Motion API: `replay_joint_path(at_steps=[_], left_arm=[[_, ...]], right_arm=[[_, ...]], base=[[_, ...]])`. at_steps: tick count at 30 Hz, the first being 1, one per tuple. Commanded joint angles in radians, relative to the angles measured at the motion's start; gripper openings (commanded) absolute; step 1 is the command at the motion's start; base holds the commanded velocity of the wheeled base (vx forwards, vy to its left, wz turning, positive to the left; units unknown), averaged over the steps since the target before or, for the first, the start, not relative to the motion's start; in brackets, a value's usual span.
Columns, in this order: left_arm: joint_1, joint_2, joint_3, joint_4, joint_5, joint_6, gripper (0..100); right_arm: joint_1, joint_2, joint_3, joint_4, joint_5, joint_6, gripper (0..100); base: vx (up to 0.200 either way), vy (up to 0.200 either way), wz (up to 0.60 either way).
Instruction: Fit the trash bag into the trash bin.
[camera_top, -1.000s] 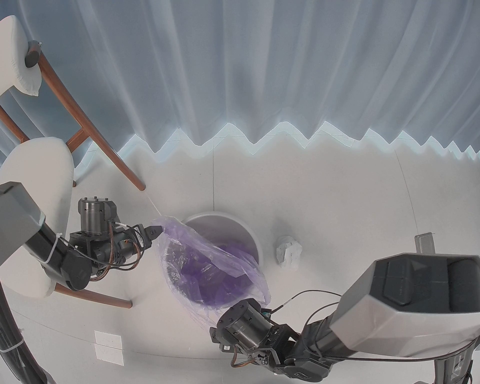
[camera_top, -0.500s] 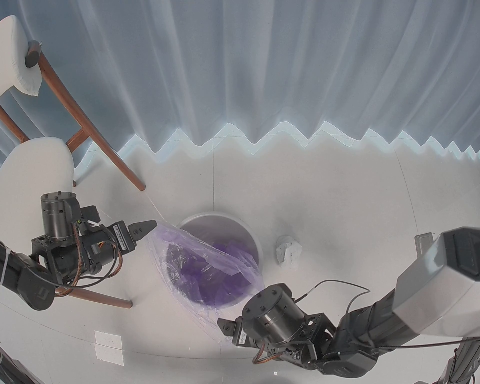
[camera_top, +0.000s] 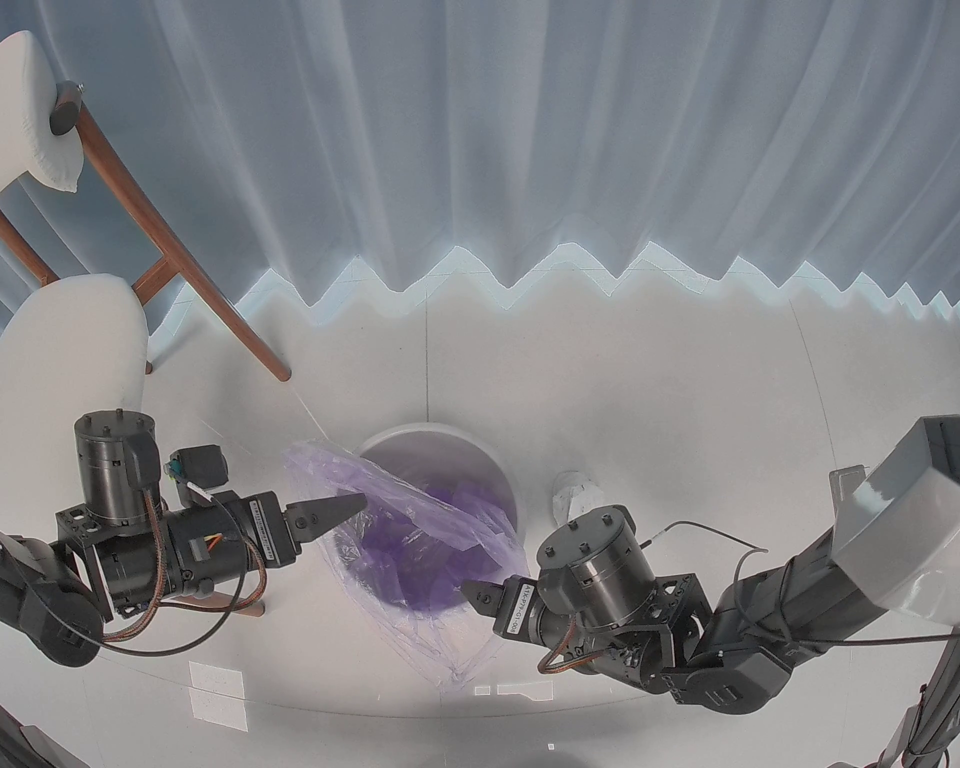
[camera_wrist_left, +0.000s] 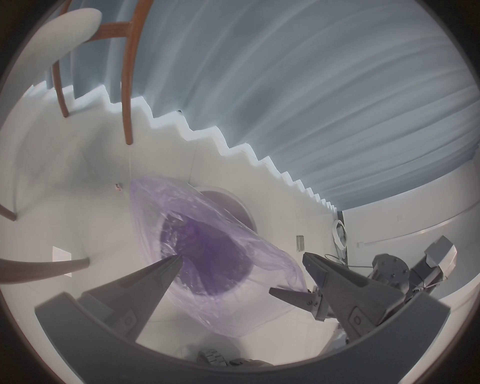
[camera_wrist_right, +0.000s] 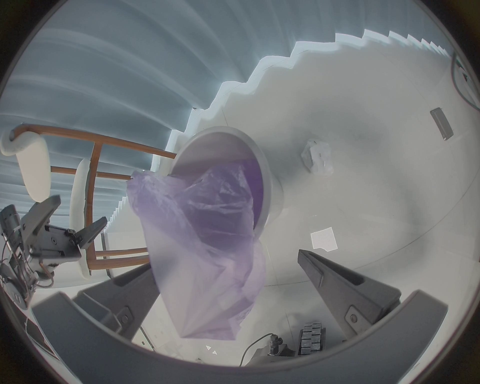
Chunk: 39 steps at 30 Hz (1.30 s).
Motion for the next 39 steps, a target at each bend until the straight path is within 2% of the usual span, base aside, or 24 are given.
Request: replay_joint_path(at_steps=[1, 11, 15, 19, 25, 28, 30, 31, 33, 39], left_arm=[[-0.031, 0.039, -0.015, -0.001, -0.020, -0.001, 100], [-0.075, 0.190, -0.167, -0.014, -0.032, -0.074, 100], [-0.057, 0.187, -0.167, -0.017, -0.136, -0.063, 100], [-0.040, 0.191, -0.187, -0.017, -0.149, -0.050, 100], [-0.049, 0.193, -0.224, -0.001, -0.149, -0.051, 100], [-0.066, 0.191, -0.213, 0.003, -0.136, -0.051, 100], [-0.098, 0.185, -0.185, 0.013, -0.078, -0.051, 100], [-0.098, 0.185, -0.185, 0.013, -0.078, -0.051, 100], [-0.138, 0.179, -0.138, 0.024, -0.007, -0.054, 100], [-0.187, 0.130, -0.047, 0.026, -0.023, -0.068, 100]], right_arm=[[-0.016, -0.019, 0.016, 0.002, -0.001, -0.012, 100], [-0.001, -0.030, 0.072, -0.004, -0.001, -0.067, 100], [0.016, -0.025, 0.075, -0.004, -0.001, -0.066, 100], [0.021, -0.025, 0.076, -0.004, -0.001, -0.066, 100], [0.022, -0.025, 0.085, -0.004, -0.001, -0.066, 100], [0.022, -0.025, 0.088, -0.004, -0.001, -0.066, 100], [0.022, -0.031, 0.099, -0.003, -0.001, -0.067, 100], [0.022, -0.031, 0.099, -0.003, -0.001, -0.067, 100], [0.022, -0.034, 0.104, -0.004, -0.001, -0.067, 100], [0.022, -0.056, 0.114, 0.002, -0.001, -0.083, 100]], base=[[0.000, 0.000, 0.00], [0.000, 0.000, 0.00], [0.000, 0.000, 0.00], [0.000, 0.000, 0.00], [0.200, 0.000, 0.00], [0.000, 0.000, 0.00], [0.000, 0.000, 0.00], [0.000, 0.000, 0.00], [0.000, 0.000, 0.00], [0.000, 0.000, 0.00]])
